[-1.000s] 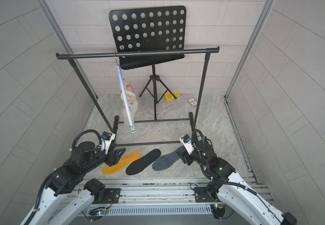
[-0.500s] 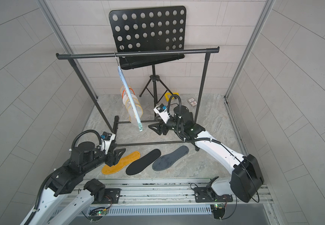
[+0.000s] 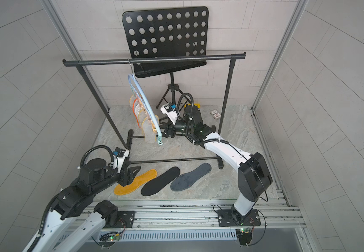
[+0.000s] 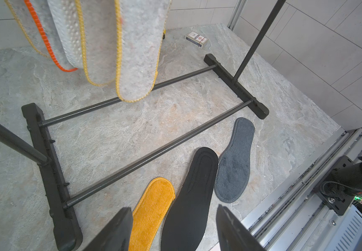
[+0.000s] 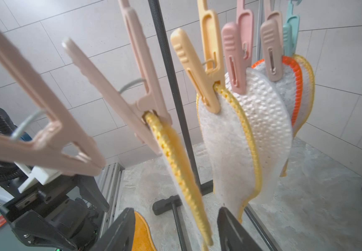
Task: Take the shoe insoles off the hanger
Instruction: Remove the insole from the hanger, then open the clamp at the hanger.
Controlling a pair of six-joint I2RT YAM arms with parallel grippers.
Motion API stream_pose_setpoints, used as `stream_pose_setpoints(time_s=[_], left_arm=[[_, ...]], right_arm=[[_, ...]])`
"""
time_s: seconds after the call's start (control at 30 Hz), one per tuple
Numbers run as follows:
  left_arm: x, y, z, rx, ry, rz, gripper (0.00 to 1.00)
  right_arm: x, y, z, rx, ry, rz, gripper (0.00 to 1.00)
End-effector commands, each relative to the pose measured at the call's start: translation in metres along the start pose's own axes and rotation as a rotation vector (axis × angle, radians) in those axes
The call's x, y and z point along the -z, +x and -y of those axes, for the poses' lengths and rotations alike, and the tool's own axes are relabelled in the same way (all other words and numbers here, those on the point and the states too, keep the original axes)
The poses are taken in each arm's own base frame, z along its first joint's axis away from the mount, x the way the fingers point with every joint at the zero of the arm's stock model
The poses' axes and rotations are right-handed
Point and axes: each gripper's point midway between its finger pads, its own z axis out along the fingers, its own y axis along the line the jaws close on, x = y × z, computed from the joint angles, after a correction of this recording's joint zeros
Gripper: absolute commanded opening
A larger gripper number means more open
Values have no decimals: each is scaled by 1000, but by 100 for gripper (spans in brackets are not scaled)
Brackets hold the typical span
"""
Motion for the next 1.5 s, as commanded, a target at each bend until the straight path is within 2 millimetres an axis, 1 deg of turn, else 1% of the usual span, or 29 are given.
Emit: stream_pose_setpoints(time_s=[0.0,0.07,0.2,0.4,0.47,0.53,0.6,0.63,0.97,1.03,1.13,1.23,1.37,1.43,1.47], left_arm=[[-1,-2,-1,-2,-5,11,67],[-1,-2,-2,-2,-7,11,67],[-1,-2,-1,-2,-6,13,67],[-1,-2,-2,-2,-8,13,67],[-1,-2,-2,-1,-10,12,67],[-1,-2,-2,-1,-8,12,67],[-1,-2,-2,-2,-7,11,67],[-1,-2,-2,-2,-9,9,67],[-1,-3,0,-4,0,11,67],[-1,-6,1,-1,5,8,67],[-5,-16,1,4,-2,-22,67],[3,-53,5,1,0,32,67],[11,-109,16,-1,27,104,68],[14,-146,17,39,40,159,68],[18,-170,21,49,73,211,67]], right_arm=[[-7,-20,-15,6,-81,53,59],[-13,-20,-16,-9,-108,65,54],[-22,-18,-20,-19,-140,60,50],[-26,-15,-19,-28,-149,60,37],[-25,-17,-19,-28,-148,71,30],[-24,-19,-21,-28,-151,78,21],[-23,-21,-22,-25,-156,79,14],[-22,-21,-23,-24,-161,77,12],[-8,-17,-23,-46,-169,52,5],[-6,-16,-25,-43,-173,43,4],[-2,-15,-25,-42,-171,36,4],[1,-12,-23,-42,-161,28,4],[5,-12,-21,-47,-152,26,4],[7,-12,-21,-48,-149,24,4],[7,-11,-20,-53,-148,21,4]])
